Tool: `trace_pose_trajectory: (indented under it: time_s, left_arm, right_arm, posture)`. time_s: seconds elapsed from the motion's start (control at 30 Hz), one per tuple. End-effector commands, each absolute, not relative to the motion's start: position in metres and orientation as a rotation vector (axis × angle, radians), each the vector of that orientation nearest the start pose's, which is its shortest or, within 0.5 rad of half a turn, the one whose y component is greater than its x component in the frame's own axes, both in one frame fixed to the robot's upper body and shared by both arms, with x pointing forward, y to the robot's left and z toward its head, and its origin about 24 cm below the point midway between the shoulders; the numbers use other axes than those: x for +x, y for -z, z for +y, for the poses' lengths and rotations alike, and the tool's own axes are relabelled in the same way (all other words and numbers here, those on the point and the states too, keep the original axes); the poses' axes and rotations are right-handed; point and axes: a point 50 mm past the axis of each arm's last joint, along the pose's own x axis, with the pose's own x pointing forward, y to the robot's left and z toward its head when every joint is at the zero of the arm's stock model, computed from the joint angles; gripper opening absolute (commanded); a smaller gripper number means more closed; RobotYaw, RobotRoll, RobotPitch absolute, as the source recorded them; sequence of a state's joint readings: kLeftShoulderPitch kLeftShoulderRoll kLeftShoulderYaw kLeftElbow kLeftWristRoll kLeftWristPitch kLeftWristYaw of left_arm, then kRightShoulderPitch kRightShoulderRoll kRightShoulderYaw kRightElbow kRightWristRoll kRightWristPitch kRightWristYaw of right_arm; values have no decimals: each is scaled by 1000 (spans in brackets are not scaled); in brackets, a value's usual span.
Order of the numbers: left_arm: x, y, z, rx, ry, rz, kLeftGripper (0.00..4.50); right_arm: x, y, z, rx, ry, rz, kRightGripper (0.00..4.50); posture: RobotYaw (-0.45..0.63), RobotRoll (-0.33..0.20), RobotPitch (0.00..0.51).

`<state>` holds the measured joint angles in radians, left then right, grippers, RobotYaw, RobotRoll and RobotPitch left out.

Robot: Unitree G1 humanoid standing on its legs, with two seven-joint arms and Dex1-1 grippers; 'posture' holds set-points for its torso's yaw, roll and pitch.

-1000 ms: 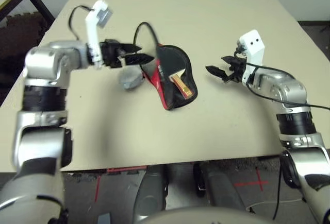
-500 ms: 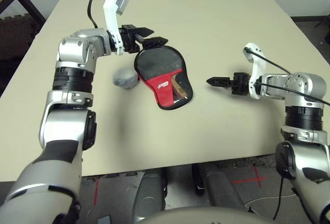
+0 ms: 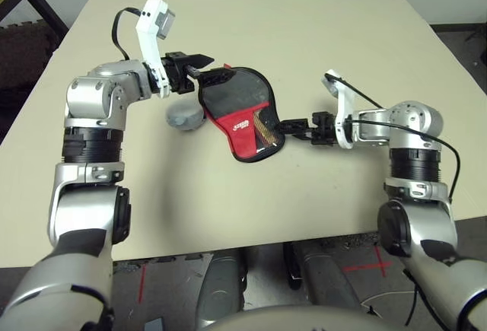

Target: Store the ping-pong paddle in its case and zip it.

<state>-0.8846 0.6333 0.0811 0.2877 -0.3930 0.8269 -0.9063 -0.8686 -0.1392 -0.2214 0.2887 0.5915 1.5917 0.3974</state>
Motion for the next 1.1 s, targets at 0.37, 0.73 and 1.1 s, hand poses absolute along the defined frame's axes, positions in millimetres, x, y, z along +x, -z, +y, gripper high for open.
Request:
trace_pose_trajectory:
  time_s: [0.37,0.73,1.1]
  left_arm:
    - [347,-225,209,19,785,203,4500]
    - [352,-223,204,20,792,191,4500]
    - [354,-223,203,36,798,191,4500]
  right_arm:
    - [327,-127,-70,605,-835,1010,2382]
    - [325,-122,-75,621,-793,1028,12]
    - [281,-108,-113,423,-955,1102,12]
  posture:
    - [-17,0,160]
    - [-37,0,158]
    - [-56,0,160]
